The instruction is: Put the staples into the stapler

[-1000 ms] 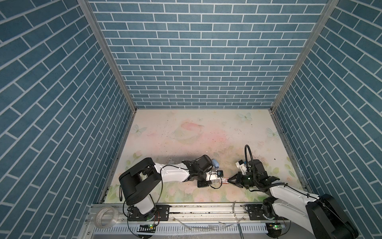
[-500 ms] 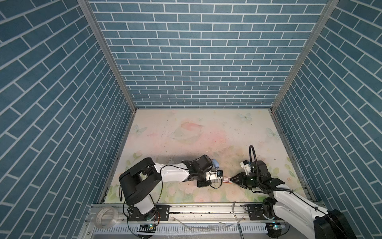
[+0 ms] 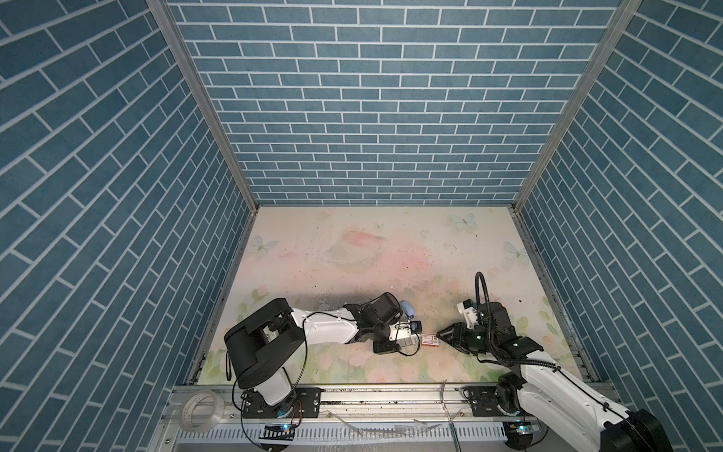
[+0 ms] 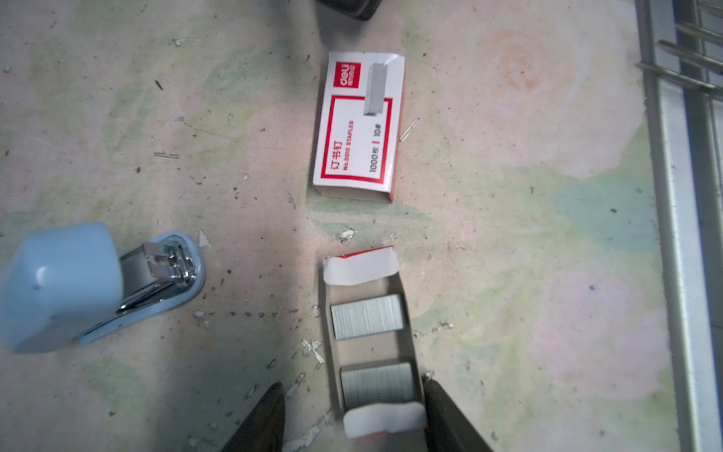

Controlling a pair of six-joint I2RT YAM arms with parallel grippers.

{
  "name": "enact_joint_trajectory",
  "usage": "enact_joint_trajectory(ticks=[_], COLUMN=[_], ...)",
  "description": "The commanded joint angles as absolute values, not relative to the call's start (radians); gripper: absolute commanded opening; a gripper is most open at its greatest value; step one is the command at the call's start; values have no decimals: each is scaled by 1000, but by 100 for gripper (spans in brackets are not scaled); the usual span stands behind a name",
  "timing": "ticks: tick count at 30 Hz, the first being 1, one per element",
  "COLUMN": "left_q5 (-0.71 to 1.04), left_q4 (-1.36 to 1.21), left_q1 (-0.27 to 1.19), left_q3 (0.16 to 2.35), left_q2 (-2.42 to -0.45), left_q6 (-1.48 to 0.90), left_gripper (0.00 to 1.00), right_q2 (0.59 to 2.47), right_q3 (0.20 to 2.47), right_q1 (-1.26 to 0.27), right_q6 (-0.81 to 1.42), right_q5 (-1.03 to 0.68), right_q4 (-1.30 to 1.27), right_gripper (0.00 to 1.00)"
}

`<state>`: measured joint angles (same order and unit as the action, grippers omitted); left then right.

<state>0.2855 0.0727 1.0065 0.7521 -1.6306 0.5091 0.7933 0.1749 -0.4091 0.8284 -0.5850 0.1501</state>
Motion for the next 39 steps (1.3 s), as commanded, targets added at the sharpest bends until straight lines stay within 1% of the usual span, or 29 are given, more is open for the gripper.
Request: enact_joint_trajectory(ticks=[1,4,9,12,15,18,22,28,31,39], left_q5=[275,272,263,251,242,244,239,240,236,213], left_q4=[121,121,115,103,90,91,81,75,75,61], left_q1=[1006,1006,1006,1006,1006,1006,1006,1006,1006,1006], left_q3=[723,725,727,723,721,724,721,717,718,723], left_q2=[-1626,-1629,-1631,-1627,-1626,-1632,-1627,-1622,-1626,-1632], left_q6=[515,516,515,517,521,525,525,526,523,514], left_gripper=[60,61,63,65,69,72,77,86,88,89], right_q2=[778,781,807,840,861,876,908,971,996,1090], right_q3=[216,219,232,241,236,224,225,208,210,214], right_q1=[-405,-405,-405,-406,-416,-444,-500,-553,-586,-660], right_q6=[791,794,825,827,833,858,864,901,922,941], right_q5=[-552,-577,-715,-807,-844,-872,-848,-803,-768,-698], right_q4=[189,167,82,73,62,18,9,-76,-115,-174], right_gripper=[34,35,33,30,24,23,23,23,24,24])
